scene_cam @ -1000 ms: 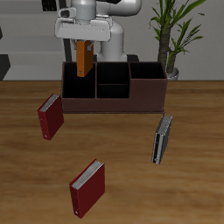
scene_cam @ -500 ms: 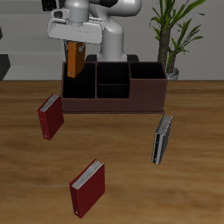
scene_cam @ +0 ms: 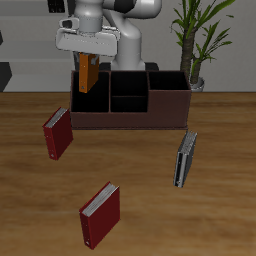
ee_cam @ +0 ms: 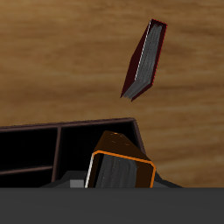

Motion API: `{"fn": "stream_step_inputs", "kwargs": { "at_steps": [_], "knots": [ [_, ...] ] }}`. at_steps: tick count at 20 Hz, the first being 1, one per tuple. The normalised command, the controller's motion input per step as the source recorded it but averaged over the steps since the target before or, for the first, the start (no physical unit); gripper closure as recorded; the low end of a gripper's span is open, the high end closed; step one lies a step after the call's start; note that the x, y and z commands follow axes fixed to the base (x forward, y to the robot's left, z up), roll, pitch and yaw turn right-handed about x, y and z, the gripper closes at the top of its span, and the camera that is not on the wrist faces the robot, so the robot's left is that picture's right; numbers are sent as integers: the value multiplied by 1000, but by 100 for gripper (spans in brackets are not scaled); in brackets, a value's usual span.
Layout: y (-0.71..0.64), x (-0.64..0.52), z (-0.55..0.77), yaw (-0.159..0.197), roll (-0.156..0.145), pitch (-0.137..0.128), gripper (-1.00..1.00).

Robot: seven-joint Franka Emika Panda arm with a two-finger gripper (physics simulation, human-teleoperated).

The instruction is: Place the orange book into the back desk caddy's left compartment

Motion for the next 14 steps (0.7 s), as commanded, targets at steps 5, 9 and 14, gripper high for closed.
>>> {"fn": "stream_step_inputs", "kwargs": {
  "at_steps": [5, 9, 14],
  "knots": [
    [-46, 42, -188, -24, -8, 18, 100],
    [35, 85, -339, -20, 10, 46, 100],
    [67, 77, -236, -22, 15, 21, 100]
  ]
}}
